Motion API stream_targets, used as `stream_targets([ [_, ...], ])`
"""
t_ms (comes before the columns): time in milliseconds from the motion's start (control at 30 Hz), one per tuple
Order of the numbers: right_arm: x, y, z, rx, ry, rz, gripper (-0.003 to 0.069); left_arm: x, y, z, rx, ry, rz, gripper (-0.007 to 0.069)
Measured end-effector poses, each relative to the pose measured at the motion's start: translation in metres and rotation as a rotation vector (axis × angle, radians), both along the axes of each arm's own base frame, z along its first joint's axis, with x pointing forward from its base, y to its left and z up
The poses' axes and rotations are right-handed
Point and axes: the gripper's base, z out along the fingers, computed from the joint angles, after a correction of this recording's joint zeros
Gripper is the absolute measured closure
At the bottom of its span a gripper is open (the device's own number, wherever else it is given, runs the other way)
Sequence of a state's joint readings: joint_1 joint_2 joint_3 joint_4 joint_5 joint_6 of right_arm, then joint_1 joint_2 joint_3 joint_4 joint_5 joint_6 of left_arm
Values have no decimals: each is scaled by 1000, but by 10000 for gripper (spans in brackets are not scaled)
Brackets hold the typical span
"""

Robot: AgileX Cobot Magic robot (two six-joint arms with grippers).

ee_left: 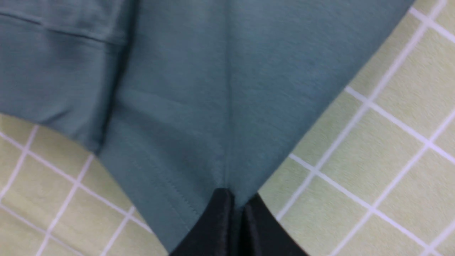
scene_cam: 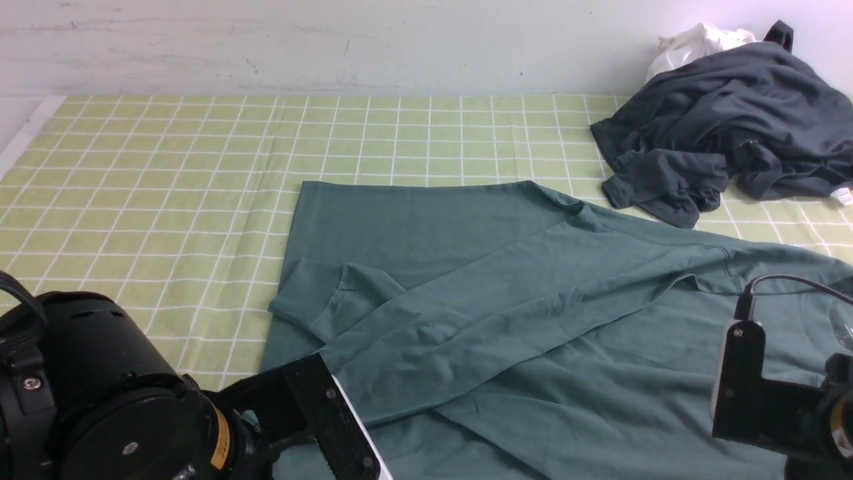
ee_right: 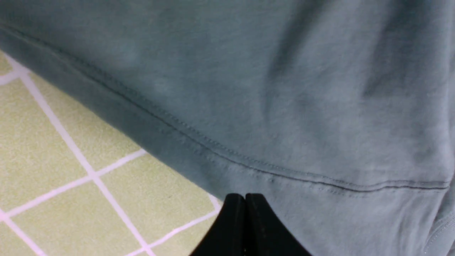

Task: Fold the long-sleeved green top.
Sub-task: Use both arms simultaneously to clamp the lower edge of the clothing fabric

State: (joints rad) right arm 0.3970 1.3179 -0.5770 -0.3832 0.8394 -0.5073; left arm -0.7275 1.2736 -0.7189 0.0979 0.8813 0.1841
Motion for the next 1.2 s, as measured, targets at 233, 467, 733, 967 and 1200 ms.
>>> stream_targets([
  [233, -8, -1, -11, 64, -4, -145, 550, 7, 8, 0, -4, -2, 58, 627],
  [467, -13, -7, -20, 10, -26, -59, 386, 6, 8, 0, -7, 2, 61, 627],
  [733, -3, -6, -38, -44, -31, 18, 386, 6, 7, 0, -13, 8, 66, 628],
  [967, 4, -1, -34, -26, -33, -21, 585, 6, 7, 0, -14, 8, 66, 628],
  [1200, 9, -4, -5, -42, -70, -100, 655, 6, 7, 1, -18, 14, 70, 628],
])
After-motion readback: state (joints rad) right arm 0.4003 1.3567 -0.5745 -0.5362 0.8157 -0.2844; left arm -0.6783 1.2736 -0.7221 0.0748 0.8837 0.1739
